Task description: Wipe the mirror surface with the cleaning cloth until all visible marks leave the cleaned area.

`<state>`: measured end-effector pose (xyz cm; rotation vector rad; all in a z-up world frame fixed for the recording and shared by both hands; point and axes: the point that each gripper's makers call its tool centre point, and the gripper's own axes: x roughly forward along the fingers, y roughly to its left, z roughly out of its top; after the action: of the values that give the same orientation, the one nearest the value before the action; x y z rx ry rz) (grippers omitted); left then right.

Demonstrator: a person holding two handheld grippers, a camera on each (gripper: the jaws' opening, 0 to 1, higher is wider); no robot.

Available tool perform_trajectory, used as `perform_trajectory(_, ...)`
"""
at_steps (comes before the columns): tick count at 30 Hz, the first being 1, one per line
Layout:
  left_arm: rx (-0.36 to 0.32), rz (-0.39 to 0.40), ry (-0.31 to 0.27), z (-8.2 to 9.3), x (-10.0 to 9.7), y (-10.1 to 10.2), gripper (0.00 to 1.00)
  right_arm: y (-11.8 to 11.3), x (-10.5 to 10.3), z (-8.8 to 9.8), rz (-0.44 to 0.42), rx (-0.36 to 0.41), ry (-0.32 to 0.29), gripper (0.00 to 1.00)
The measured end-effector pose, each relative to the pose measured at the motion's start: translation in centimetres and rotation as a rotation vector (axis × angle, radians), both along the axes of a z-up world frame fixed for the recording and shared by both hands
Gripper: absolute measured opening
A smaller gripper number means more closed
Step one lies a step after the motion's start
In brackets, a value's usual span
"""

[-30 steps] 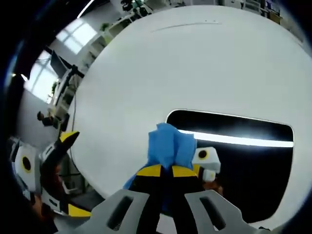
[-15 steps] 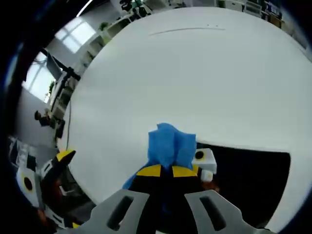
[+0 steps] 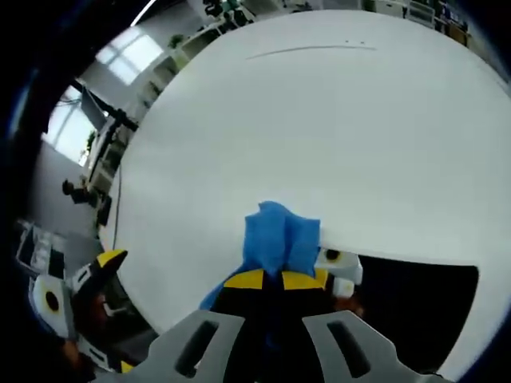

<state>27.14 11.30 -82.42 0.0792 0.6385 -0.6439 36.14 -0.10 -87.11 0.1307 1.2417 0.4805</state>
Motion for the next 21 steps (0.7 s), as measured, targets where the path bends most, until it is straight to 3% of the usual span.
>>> perform_trajectory(11, 0.018, 0.016, 0.005, -0.1, -0.1, 0.3, 0.99, -0.5, 0.2, -0.1, 0.008, 0.007, -0.005, 0.00)
perform_trajectory(21, 0.032, 0.002, 0.007, -0.3, -0.1, 0.2, 0.99, -3.2, 0.4, -0.2, -0.009, -0.019, -0.010, 0.00)
